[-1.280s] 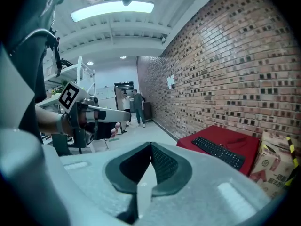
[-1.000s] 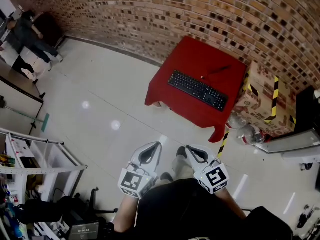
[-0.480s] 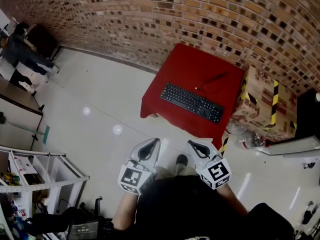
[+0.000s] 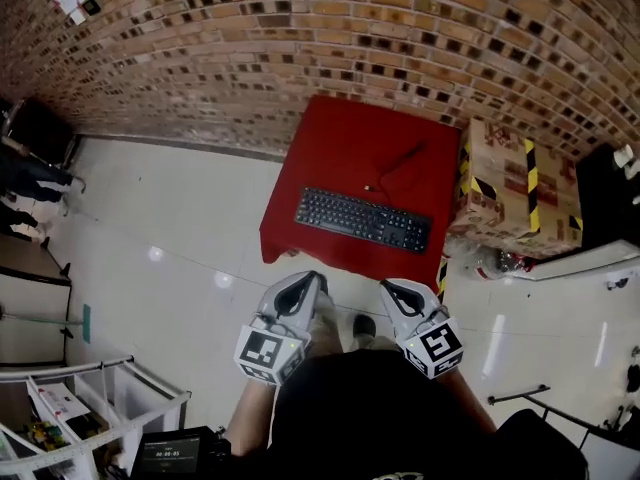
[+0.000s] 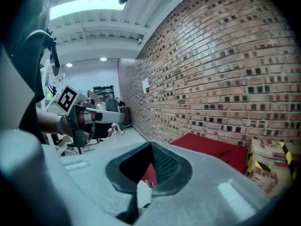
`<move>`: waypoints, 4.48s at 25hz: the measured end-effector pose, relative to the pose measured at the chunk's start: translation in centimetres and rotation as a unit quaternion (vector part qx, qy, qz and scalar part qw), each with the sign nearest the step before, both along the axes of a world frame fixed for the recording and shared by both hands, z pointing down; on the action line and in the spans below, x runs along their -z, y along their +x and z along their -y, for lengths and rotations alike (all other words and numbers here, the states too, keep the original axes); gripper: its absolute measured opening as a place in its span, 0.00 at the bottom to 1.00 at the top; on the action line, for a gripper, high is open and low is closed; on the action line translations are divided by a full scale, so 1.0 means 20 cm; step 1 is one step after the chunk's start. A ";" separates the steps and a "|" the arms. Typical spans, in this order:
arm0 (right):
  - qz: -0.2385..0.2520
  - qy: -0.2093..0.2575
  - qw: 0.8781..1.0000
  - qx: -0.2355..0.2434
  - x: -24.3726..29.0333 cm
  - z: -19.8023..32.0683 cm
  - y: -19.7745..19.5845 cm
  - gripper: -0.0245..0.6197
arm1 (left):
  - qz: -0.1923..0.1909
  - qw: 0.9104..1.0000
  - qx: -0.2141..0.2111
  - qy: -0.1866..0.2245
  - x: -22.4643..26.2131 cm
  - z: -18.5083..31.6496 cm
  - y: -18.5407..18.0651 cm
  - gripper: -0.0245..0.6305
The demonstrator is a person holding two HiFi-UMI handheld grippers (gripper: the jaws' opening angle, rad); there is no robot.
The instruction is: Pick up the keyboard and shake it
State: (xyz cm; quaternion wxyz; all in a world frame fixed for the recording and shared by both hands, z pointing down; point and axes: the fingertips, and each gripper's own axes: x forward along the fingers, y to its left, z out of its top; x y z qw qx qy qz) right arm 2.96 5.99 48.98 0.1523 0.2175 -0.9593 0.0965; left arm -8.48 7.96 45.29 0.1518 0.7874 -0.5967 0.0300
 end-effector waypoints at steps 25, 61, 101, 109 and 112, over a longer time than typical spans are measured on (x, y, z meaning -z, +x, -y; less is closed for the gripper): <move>-0.036 -0.016 0.984 -0.171 -0.01 0.43 -0.37 0.02 | -0.055 0.986 -0.154 -0.039 -0.12 0.64 -0.40 0.06; -0.061 -0.182 0.966 -0.176 -0.61 0.80 0.21 0.19 | -0.046 0.972 -0.093 -0.212 -0.76 0.86 -0.37 0.12; -0.273 -0.412 0.833 -0.248 -1.76 1.05 0.59 0.60 | -0.013 0.848 -0.075 -0.524 -1.93 1.02 -0.60 0.56; -0.263 -0.399 0.841 -0.253 -1.75 1.05 0.59 0.60 | -0.013 0.836 -0.060 -0.545 -1.94 1.03 -0.60 0.56; -0.260 -0.394 0.843 -0.258 -1.75 1.05 0.59 0.60 | -0.007 0.835 -0.056 -0.548 -1.94 1.02 -0.60 0.56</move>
